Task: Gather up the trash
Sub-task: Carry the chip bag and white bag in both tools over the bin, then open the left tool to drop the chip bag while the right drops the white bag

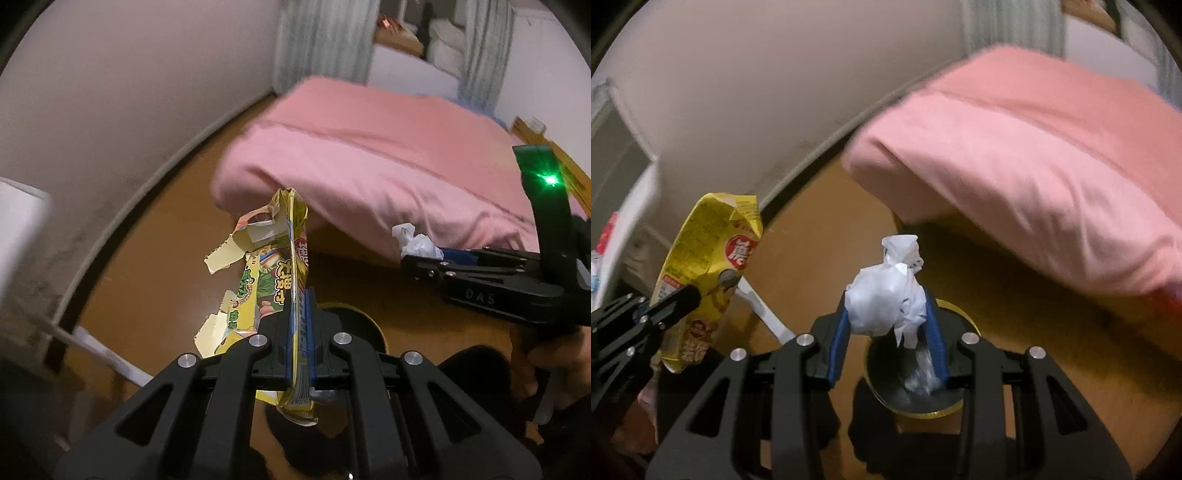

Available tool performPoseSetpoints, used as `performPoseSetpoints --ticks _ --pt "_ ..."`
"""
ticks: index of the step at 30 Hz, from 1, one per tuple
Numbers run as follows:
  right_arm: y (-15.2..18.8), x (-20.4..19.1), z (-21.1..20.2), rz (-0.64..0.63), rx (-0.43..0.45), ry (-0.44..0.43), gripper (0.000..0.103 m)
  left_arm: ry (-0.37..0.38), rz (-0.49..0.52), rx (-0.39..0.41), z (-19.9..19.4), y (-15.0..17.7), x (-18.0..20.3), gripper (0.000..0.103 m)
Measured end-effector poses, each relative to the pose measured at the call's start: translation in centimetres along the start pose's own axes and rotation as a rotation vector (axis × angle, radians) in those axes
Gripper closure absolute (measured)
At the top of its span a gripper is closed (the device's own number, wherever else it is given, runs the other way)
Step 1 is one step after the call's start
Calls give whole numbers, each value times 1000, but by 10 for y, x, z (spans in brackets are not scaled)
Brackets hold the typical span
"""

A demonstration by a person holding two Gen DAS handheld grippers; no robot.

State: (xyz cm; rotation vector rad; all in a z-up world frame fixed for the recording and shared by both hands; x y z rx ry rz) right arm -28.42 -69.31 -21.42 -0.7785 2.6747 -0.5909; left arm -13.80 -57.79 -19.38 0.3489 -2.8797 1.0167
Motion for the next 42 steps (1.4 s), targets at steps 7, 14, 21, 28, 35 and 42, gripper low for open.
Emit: performPoseSetpoints --ticks 7,14,21,28,35,42 --pt "64 63 53 119 -130 15 66 57 59 -107 88 41 40 98" --pt "96 82 80 151 -180 0 65 78 102 -182 125 66 64 98" --pt "104 86 93 151 -204 -5 65 95 101 -192 133 69 63 98" --pt "99 81 91 148 -185 -21 62 105 103 -203 140 72 63 97" --pt "93 80 88 160 -170 -29 46 66 96 -188 140 71 57 45" --pt "84 69 82 147 -165 -39 36 49 80 -182 135 71 46 32"
Point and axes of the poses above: each gripper's, at about its wrist camera, not at the fingertips, and z roughly the way its jaws point, x to its right, y to its underside, the point moved 8 cm from there along z, roughly the way its jaws point, and after that the axes turned 1 degree about -x, right-handed, at the moved point
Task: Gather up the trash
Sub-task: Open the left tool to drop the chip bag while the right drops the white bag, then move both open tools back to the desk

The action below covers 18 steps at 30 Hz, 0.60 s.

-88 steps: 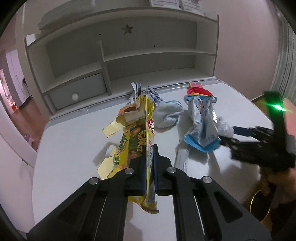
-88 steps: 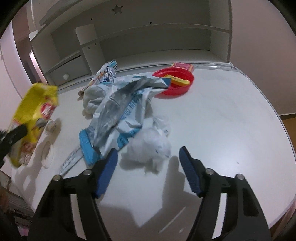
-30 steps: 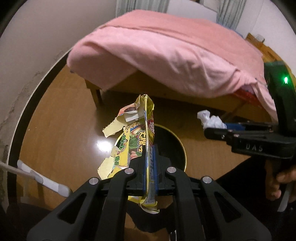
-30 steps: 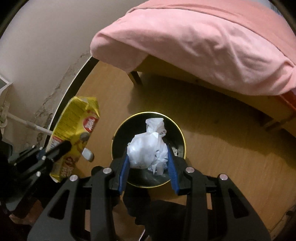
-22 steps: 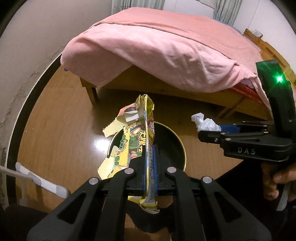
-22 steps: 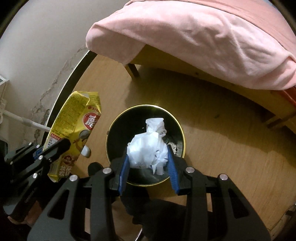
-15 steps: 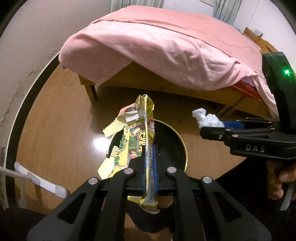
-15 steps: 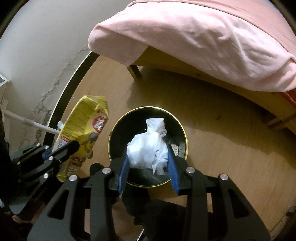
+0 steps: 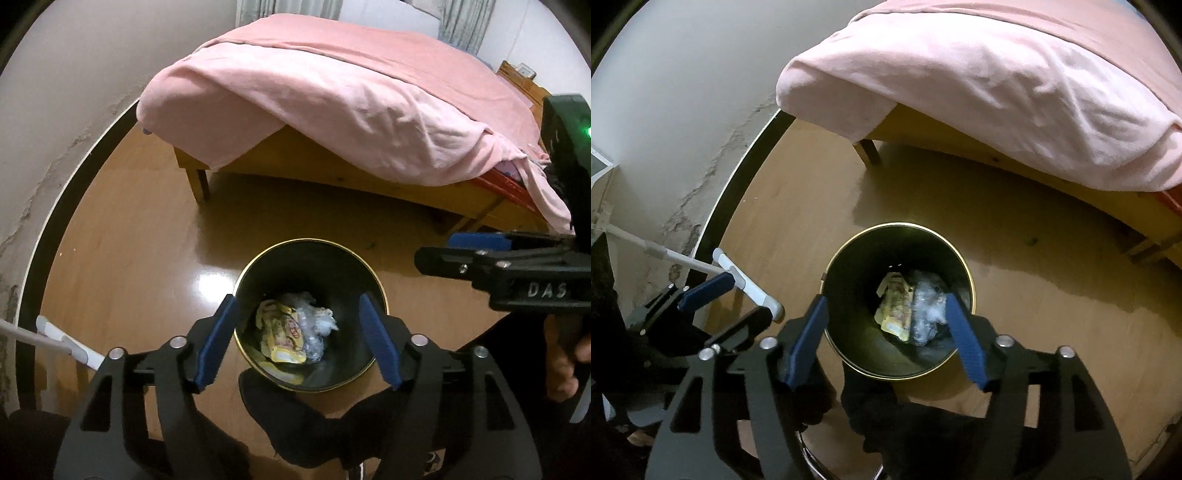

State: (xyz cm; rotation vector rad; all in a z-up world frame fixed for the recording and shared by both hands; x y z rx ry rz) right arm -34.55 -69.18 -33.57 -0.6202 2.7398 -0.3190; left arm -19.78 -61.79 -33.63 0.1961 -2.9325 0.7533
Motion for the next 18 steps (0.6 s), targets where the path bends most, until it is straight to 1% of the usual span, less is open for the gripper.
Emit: performPoseSetpoints --ticks 3,5,6,7,8,10,12,13,15,16,18 --pt "-12 -14 -12 -17 20 -6 34 -14 -3 27 -18 3 -7 21" --pt "-25 -30 -28 -39 57 -16 32 -20 -6 50 -34 3 -11 19" --pt "-31 -38 -35 -53 77 -15 31 -30 -6 73 -49 2 -14 17" --pt "-41 -52 -46 -77 103 -22 30 -39 -6 91 -59 1 -16 16" --pt "-47 -63 -54 -91 118 -28 29 -53 -5 117 -74 -1 -19 14" --pt "-60 -90 -71 -128 146 -55 28 -84 -3 157 -106 -6 -28 14" --pt "-73 -126 -90 -184 176 -92 27 -125 -12 191 -141 -9 -41 14" --pt "-79 -152 -102 -230 194 -110 27 -155 -23 213 -164 -9 -50 14" --pt "-84 -192 -116 -305 213 -138 27 -211 -50 249 -203 -7 -71 14" --pt "-84 -210 -121 -332 219 -154 27 -249 -77 264 -227 -3 -85 14" --pt "-82 -257 -133 -405 229 -208 26 -320 -152 287 -274 11 -118 14"
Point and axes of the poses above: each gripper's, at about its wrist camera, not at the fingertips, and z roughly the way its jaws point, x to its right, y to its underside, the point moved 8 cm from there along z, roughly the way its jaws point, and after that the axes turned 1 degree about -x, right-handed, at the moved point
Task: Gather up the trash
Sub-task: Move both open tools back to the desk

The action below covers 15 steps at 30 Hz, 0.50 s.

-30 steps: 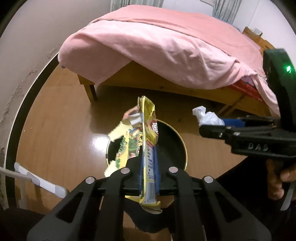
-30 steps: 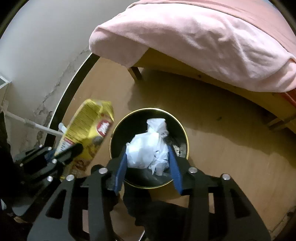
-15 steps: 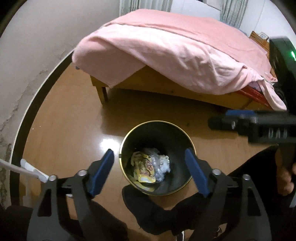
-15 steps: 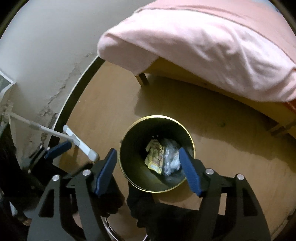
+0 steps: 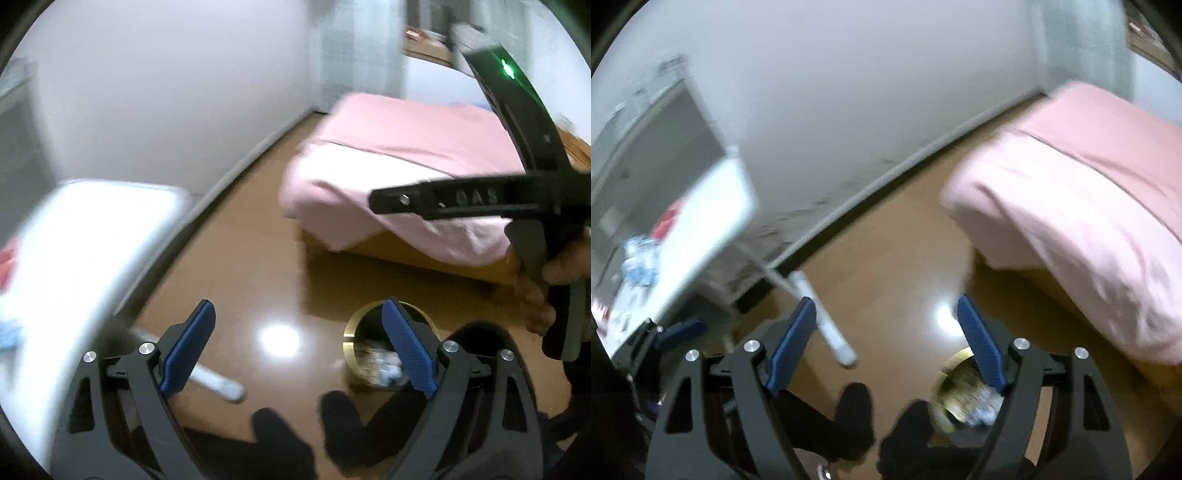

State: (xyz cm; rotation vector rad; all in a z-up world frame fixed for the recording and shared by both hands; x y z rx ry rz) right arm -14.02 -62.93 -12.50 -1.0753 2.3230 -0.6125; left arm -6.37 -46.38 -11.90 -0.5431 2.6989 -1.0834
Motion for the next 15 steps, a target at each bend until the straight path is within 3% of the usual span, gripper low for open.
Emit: performPoseSetpoints --ticks 3,6,11,15 --pt "-20 -72 3 -104 10 -88 25 -94 -88 27 -44 4 -59 13" --pt "-27 -146 7 -209 10 -179 23 -249 -191 53 -89 19 -130 12" --pt "-20 -262 25 -374 -19 -304 21 -492 -427 30 -149 79 -242 11" --pt "-6 -332 44 -464 -49 -355 21 -586 -564 3 -182 129 -291 11"
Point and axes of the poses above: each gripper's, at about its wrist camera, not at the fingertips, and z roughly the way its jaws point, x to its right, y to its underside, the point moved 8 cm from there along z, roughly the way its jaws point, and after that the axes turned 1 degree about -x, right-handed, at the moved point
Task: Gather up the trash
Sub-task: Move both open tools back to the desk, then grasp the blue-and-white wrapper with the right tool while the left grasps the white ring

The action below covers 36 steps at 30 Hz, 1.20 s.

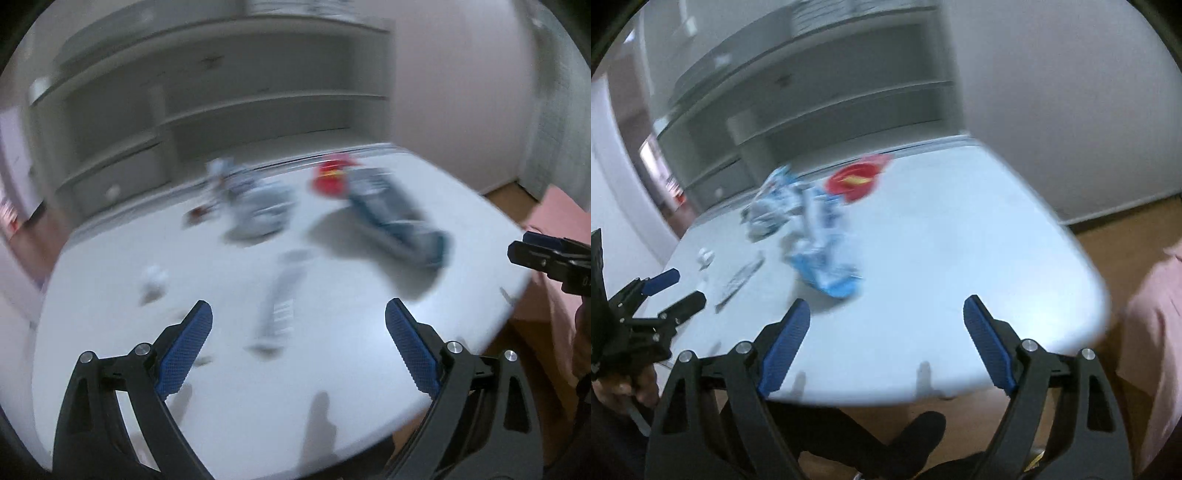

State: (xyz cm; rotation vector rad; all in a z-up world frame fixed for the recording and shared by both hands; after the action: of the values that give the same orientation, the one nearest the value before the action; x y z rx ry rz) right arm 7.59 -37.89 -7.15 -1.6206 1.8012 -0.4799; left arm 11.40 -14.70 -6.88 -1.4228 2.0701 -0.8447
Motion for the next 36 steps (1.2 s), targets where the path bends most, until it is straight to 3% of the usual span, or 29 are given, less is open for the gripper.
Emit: performPoseSetpoints --ticks 6,16,17,19,20,23,27,28,29,31,32,36 --pt "-10 -47 60 -84 -59 -22 21 -62 -80 -58 4 28 -61 11" --pt "-16 -56 108 -130 -91 44 21 -83 -173 -159 41 47 -99 11" --pt "-17 -57 111 -135 -91 48 25 -92 -179 -165 43 47 -102 11" --pt "-17 -59 114 -146 -101 52 42 -117 -196 -173 49 44 -108 11" --pt "-19 -60 114 -161 -91 64 59 -126 -196 -174 52 42 -108 11" --pt "-21 -60 113 -151 -89 60 65 -154 -195 -179 57 39 -111 11" --pt "-22 -60 110 -145 -83 55 65 -163 -184 -178 61 35 -109 12" --pt "-22 -60 108 -144 -81 54 65 -162 -180 -177 61 34 -108 15" --pt "-22 -60 106 -144 -78 53 65 -154 -181 -175 60 33 -106 23" --pt "-23 -59 100 -142 -69 51 65 -149 -175 -170 59 29 -104 45" --pt "-24 -58 96 -140 -63 50 65 -150 -170 -166 58 28 -103 63" --pt "-25 -51 78 -132 -36 56 65 -139 -179 -162 57 26 -103 65"
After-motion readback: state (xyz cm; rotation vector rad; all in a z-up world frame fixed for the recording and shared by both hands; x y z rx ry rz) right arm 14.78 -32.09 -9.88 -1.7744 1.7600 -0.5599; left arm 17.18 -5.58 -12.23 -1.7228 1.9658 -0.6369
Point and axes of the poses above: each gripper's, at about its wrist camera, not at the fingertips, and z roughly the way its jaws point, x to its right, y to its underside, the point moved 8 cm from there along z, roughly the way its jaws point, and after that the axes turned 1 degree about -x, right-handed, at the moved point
